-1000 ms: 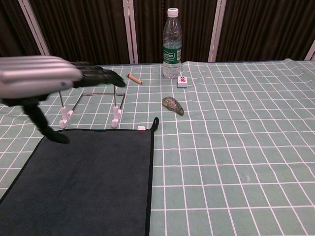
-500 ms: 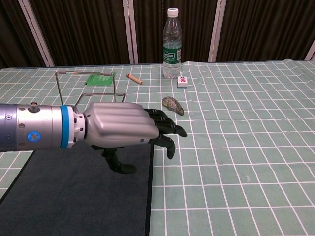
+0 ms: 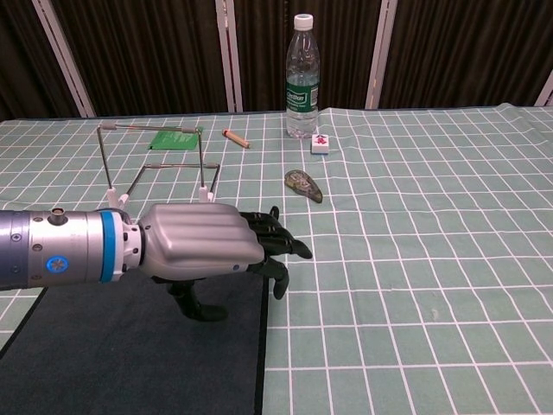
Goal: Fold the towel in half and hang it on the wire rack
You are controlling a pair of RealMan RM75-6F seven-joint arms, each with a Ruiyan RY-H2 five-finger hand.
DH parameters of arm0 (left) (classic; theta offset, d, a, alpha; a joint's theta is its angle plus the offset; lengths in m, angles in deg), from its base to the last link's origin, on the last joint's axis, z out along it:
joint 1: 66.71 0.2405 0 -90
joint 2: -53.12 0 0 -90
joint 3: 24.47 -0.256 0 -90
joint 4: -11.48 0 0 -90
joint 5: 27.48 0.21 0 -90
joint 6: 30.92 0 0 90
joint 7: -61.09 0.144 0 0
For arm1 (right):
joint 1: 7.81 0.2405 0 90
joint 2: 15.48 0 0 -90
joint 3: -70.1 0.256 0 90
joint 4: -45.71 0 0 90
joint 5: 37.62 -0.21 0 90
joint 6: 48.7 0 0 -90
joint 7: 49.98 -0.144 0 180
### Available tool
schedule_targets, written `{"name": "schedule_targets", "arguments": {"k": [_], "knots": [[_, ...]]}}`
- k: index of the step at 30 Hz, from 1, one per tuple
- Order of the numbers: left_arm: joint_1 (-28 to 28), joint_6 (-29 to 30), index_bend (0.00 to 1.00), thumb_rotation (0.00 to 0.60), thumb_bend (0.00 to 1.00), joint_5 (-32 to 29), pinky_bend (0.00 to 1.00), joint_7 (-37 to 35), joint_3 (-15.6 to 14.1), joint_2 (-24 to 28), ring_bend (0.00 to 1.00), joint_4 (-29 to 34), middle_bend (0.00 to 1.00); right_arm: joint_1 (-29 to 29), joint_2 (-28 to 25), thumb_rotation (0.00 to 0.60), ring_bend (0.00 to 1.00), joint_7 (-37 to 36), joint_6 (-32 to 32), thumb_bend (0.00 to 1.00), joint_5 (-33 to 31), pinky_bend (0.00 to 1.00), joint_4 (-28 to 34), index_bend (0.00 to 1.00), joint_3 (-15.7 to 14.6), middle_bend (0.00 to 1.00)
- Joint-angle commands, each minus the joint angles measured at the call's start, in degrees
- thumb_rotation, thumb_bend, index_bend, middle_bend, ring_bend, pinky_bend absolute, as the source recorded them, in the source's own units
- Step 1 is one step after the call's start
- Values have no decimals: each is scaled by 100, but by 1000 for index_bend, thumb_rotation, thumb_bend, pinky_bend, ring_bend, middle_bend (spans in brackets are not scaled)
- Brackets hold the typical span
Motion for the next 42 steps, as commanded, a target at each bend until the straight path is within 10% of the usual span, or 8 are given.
{"name": "schedule_targets", "arguments": {"k": [1, 42], "knots": [[17, 98, 299, 600, 388, 48, 0, -108, -76, -114, 0, -150, 0, -3, 1, 600, 0, 3, 4, 0, 0, 0, 4, 94, -1, 0], [-62, 259, 409, 600, 403, -130, 0, -288, -286, -498, 0, -683, 0, -48, -12, 600, 0, -106, 106, 0, 84, 0, -8, 30, -4, 0]]}}
